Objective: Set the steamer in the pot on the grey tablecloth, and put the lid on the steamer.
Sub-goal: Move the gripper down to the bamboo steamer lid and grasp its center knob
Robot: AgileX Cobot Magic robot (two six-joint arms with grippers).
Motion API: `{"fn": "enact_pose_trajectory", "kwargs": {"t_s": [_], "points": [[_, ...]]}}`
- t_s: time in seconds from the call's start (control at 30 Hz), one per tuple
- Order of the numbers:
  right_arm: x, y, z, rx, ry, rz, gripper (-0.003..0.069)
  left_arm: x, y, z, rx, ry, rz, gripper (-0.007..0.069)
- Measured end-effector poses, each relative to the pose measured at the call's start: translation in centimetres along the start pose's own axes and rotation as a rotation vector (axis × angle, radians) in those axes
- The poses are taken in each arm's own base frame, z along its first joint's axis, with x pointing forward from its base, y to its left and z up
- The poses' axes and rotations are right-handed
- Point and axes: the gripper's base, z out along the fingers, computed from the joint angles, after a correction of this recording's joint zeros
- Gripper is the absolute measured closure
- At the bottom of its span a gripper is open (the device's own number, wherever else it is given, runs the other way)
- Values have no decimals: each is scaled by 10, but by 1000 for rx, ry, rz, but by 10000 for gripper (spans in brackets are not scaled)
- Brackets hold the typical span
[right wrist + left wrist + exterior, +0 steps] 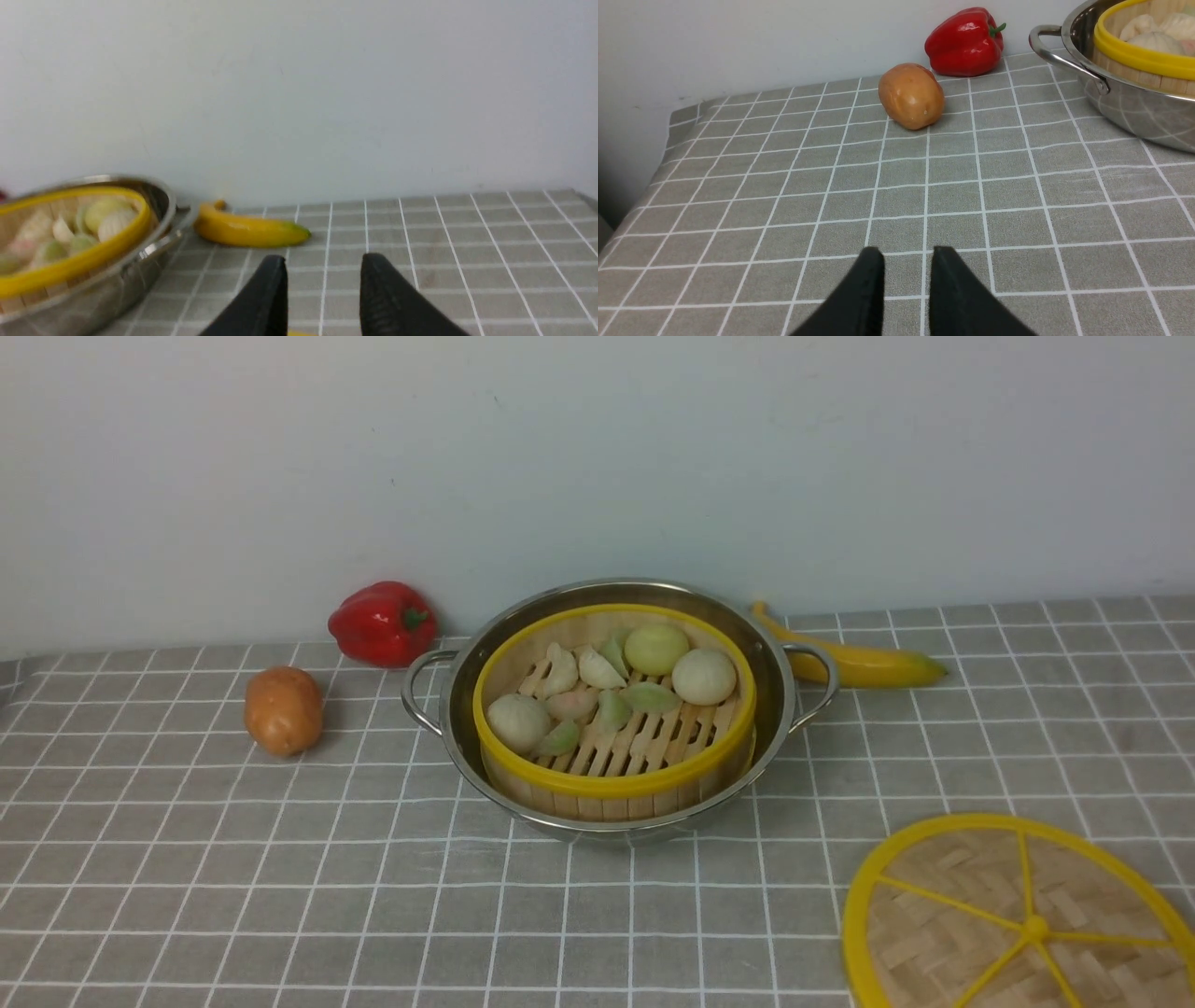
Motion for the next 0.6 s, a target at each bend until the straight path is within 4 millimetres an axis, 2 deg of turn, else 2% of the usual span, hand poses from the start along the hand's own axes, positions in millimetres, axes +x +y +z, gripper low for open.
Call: {"fn": "enact_pose_trajectory", "kwargs": {"t_s": [0.03, 0.07, 0.17, 0.27, 0.43, 0.6], "points": [[-2, 1, 0, -2, -7, 2, 417, 0, 0, 0, 0, 0, 0, 477], [-21, 5, -4, -14, -55, 16, 417, 0, 0, 0, 0, 0, 0, 475], [-53, 11, -11, -30, -108, 54, 417, 0, 0, 0, 0, 0, 0, 474], [-71, 16, -9, -30, -78, 94, 417, 0, 0, 0, 0, 0, 0, 466], [-87, 21, 0, 6, 116, 118, 417, 0, 0, 0, 0, 0, 0, 458], [-87, 22, 11, 34, 255, 133, 417, 0, 0, 0, 0, 0, 0, 450]]}}
